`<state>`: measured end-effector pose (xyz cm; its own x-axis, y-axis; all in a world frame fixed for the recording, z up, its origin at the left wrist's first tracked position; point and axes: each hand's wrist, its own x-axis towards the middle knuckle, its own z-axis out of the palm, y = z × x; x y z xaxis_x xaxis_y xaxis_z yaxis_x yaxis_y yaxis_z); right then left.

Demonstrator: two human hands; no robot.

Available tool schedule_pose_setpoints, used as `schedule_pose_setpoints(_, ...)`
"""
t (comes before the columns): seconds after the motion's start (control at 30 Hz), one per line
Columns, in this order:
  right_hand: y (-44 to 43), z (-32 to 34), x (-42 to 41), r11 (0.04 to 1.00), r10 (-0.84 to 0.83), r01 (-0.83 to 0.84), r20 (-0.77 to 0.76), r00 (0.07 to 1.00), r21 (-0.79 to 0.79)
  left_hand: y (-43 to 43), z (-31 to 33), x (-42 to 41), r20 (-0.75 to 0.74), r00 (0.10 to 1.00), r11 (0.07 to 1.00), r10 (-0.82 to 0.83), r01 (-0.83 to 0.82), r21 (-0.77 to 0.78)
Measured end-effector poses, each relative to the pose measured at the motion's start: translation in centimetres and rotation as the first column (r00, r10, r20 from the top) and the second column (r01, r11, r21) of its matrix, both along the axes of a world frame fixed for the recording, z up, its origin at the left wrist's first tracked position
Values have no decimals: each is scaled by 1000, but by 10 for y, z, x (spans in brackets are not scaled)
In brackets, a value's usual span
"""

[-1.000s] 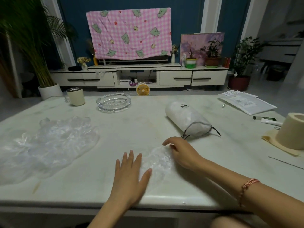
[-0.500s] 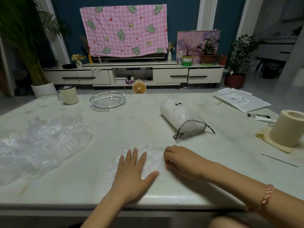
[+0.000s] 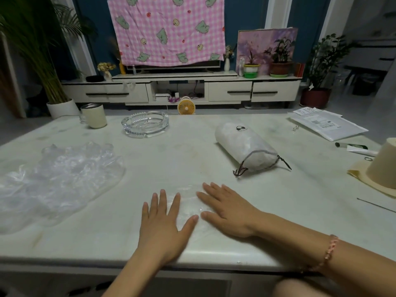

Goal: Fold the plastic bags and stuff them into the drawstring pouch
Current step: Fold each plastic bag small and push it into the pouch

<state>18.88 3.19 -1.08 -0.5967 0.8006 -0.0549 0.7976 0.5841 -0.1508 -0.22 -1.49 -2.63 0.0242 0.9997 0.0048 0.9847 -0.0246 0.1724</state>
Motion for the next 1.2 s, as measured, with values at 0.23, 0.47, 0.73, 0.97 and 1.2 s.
schedule_pose_setpoints(0.23,0,3,11,997,-1,-1,-29,1000,-74,-8,4,-7,107,984,982,-140,124,145)
schedule_pose_setpoints(0.47,-19,29,18,986,86,-113,-209,974,-121,-26,-12,-27,164,866,793,-472,336,508)
schedule_pose_setpoints(0.73,-8,13,-1,999,20,-8,-345,938,35,-16,2,-23,370,867,859,-335,119,499)
schedule_pose_setpoints(0.97,18,20,-18,957,-290,217,-590,754,-194,-11,2,-30,454,864,897,-218,-6,443)
schedule_pose_setpoints(1.2,27,7,-38,878,-448,476,-447,774,-56,15,10,-23,413,892,891,187,-331,311)
